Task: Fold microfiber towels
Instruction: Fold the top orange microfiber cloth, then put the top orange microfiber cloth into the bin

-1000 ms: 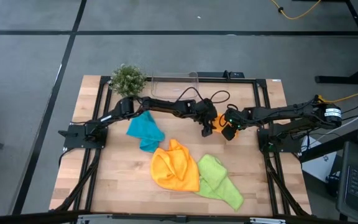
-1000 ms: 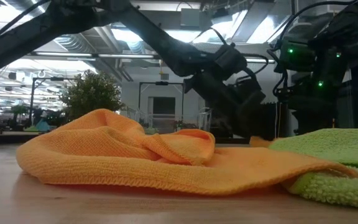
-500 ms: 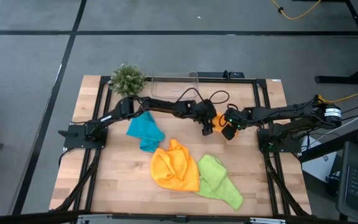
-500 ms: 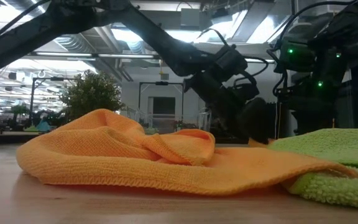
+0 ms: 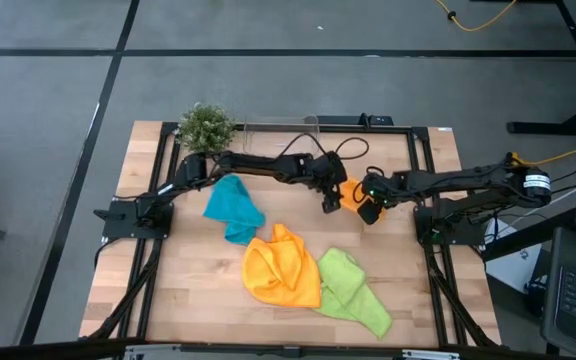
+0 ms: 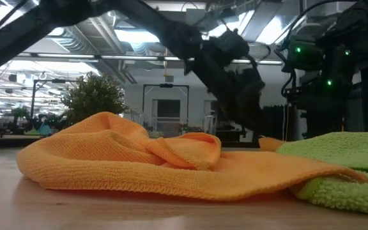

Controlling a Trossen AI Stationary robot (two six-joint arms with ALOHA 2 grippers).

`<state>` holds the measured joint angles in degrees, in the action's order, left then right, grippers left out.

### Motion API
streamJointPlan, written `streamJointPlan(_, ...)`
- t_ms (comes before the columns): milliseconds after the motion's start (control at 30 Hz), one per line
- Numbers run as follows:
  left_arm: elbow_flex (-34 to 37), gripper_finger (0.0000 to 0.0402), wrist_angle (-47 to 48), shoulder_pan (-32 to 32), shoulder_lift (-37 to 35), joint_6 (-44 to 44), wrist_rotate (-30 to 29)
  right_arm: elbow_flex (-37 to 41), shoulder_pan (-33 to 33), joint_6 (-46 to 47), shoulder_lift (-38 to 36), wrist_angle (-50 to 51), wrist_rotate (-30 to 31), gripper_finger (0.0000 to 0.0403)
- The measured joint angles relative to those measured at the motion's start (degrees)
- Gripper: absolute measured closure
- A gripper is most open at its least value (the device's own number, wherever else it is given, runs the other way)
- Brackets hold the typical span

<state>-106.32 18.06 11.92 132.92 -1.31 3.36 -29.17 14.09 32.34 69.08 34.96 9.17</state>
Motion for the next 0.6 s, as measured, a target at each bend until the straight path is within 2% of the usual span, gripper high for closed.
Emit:
streamJointPlan(233, 0.0, 0.0176, 9.4, 1.2, -7.9, -3.6, -0.5, -7.9, 0.0, -0.8, -1.4, 9.7, 2.5, 0.0171)
streamJointPlan(367, -0.1, 0.0176, 14.6, 1.9, -13.4, -7.8, -0.6, -11.2, -0.3, -3.4, -1.6, 10.5, 1.8, 0.0171)
streamJointPlan(467, -0.1, 0.0176, 18.2, 2.2, -17.1, -9.0, -1.0, -11.1, -1.8, -7.6, -1.6, 7.5, -1.9, 0.0171)
streamJointPlan(600, -0.2, 0.0176, 21.4, 2.6, -21.3, -9.1, -2.9, -8.7, -4.1, -7.2, -1.4, 6.7, -0.8, 0.0171)
